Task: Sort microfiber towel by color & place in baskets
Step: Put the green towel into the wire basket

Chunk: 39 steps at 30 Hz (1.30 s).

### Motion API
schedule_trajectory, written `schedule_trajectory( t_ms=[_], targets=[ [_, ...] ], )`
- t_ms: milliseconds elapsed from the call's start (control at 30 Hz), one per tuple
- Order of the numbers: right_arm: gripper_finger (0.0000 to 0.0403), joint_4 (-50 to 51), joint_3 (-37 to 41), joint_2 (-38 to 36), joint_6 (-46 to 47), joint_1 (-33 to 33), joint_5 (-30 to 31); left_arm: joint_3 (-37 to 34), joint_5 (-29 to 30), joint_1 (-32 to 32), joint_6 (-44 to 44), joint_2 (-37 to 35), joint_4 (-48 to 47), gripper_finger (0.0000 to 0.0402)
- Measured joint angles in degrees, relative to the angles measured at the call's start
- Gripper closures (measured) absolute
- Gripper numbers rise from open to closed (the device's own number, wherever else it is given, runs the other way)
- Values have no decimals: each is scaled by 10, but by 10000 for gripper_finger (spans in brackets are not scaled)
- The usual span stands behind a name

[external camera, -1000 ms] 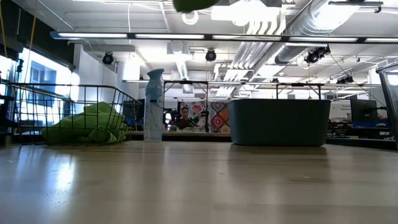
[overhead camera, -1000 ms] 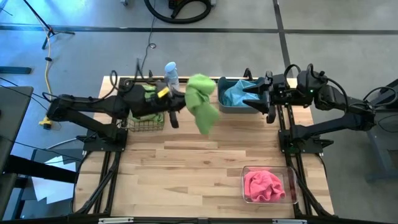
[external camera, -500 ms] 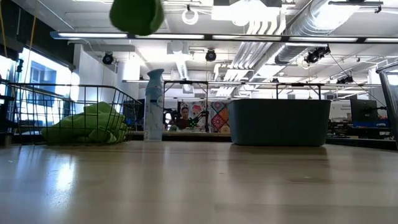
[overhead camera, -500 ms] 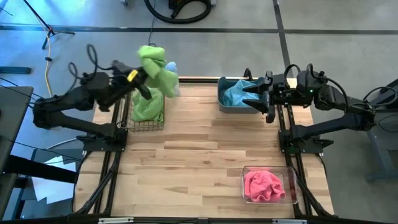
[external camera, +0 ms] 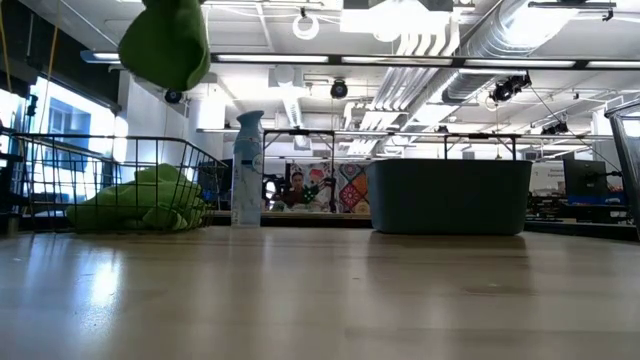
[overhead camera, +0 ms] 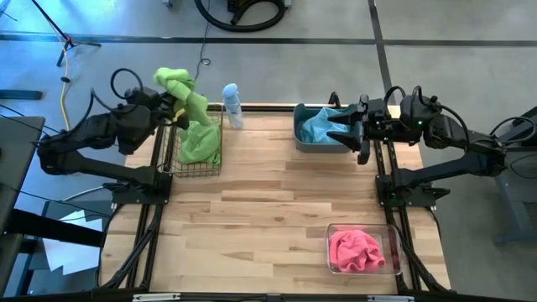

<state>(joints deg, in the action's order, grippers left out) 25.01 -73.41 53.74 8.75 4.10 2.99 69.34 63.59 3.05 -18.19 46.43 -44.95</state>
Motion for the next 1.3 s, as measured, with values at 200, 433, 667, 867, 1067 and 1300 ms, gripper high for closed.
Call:
schedule_trajectory(
  t_ms=[200,433,667,867,1067,1300],
  targets=[
    [183,0,0,0,-4,1,5,24,-15,32,78,6,53,401],
    [183,0,0,0,-13,1,15,86,-115,139,47,12,-27,401],
    [183,0,0,0,-25,1,16,131,-256,268,4,76,-176,401],
    [183,0,0,0,-28,1,16,162,-349,371,46,155,-250,401],
    [183,0,0,0,-27,1,16,162,-422,443,83,217,-303,401],
    [183,0,0,0,-23,1,16,163,-547,494,102,275,-318,401]
  ],
)
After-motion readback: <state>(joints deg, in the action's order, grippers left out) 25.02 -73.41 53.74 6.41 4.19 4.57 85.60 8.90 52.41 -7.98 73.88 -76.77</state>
